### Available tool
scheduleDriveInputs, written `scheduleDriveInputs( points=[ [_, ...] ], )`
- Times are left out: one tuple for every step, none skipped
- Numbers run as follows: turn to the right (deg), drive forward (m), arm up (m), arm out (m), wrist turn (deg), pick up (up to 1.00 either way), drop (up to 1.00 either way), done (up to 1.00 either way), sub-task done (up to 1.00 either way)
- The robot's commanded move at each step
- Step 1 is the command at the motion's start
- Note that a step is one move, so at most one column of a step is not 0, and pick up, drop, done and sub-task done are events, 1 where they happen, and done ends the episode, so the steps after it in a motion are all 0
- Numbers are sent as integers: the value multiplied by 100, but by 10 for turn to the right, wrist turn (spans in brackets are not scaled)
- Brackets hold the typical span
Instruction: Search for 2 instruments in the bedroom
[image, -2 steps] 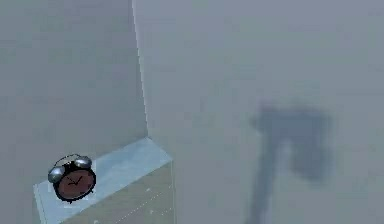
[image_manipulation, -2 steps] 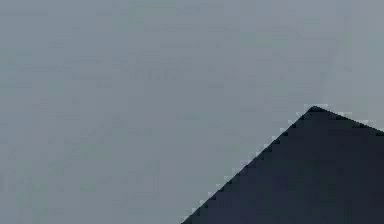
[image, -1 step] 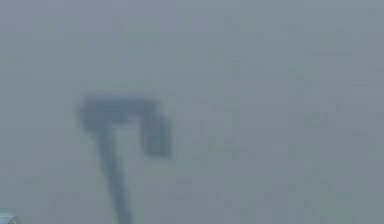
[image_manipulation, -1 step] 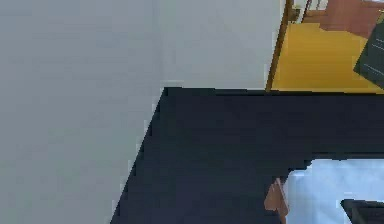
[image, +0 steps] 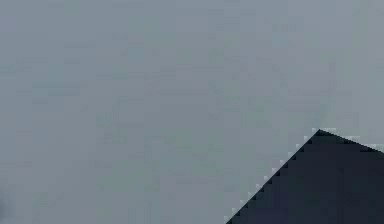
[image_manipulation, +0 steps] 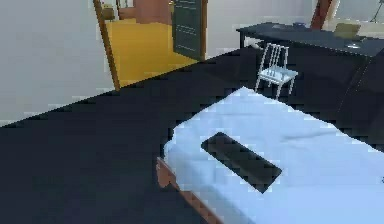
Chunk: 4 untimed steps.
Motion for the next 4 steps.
scheduleDriveInputs(
  points=[
    [360,0,0,0,0,0,0,0,0],
    [30,0,0,0,0,0,0,0,0],
    [0,90,0,0,0,0,0,0,0],
    [450,0,0,0,0,0,0,0,0]
  ],
)
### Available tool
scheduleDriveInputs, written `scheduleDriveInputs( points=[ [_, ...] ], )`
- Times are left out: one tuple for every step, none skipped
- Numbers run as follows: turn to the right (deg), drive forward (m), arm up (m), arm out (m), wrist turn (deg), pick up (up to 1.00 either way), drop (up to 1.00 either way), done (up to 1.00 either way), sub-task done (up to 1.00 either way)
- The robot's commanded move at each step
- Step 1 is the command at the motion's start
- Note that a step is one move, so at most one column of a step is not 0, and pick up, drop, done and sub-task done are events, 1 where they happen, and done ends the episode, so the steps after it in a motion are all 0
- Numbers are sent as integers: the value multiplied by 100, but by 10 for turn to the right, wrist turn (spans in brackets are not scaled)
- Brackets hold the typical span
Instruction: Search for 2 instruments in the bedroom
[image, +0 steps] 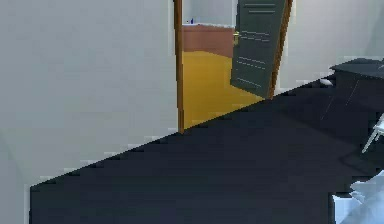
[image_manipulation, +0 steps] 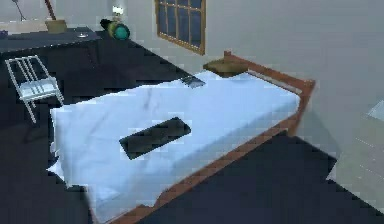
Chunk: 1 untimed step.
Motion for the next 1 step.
scheduleDriveInputs(
  points=[
    [0,75,0,0,0,0,0,0,0]
  ],
)
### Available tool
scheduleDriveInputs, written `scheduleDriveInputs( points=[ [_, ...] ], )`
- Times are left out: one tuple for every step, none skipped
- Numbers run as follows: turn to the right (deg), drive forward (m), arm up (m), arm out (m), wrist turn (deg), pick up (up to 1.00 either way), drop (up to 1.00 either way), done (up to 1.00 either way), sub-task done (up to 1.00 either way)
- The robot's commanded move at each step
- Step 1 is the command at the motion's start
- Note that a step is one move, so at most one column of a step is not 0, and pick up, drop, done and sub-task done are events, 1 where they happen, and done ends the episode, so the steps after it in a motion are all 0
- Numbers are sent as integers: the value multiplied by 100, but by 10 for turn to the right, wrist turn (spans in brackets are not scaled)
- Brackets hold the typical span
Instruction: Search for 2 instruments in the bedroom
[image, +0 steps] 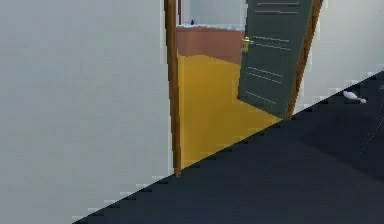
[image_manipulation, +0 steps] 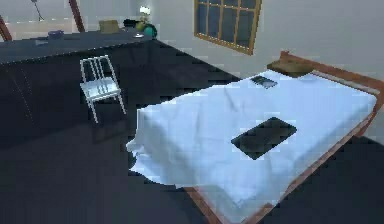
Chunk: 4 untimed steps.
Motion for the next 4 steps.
scheduleDriveInputs(
  points=[
    [330,0,0,0,0,0,0,0,0],
    [0,100,0,0,0,0,0,0,0],
    [0,100,0,0,0,0,0,0,0],
    [60,0,0,0,0,0,0,0,0]
  ],
)
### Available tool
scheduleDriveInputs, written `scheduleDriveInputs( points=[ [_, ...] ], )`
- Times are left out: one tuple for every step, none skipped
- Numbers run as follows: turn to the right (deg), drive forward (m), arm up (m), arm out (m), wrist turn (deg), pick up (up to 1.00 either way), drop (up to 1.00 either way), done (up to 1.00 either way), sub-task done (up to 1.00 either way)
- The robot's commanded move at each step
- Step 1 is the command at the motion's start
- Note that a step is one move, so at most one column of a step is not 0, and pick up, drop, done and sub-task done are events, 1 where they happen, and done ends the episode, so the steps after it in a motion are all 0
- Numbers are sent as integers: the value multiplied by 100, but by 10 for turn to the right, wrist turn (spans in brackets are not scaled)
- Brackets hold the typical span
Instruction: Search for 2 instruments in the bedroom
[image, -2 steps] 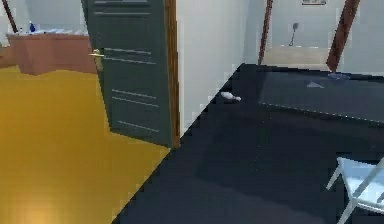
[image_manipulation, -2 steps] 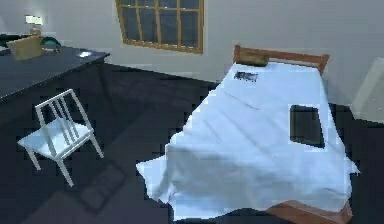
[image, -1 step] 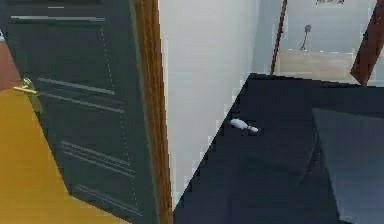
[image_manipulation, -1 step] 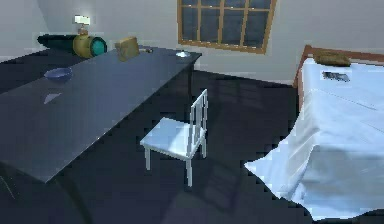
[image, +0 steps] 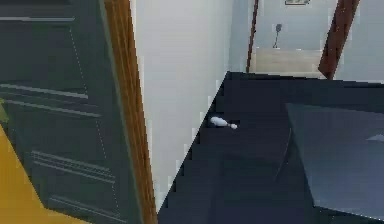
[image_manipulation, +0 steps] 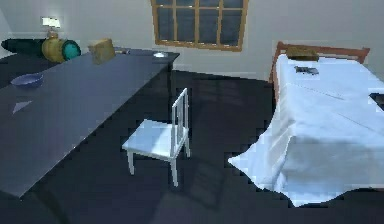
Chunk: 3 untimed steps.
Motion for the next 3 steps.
scheduleDriveInputs(
  points=[
    [0,40,0,0,0,0,0,0,0],
    [180,0,0,0,0,0,0,0,0],
    [0,100,0,0,0,0,0,0,0]
  ],
)
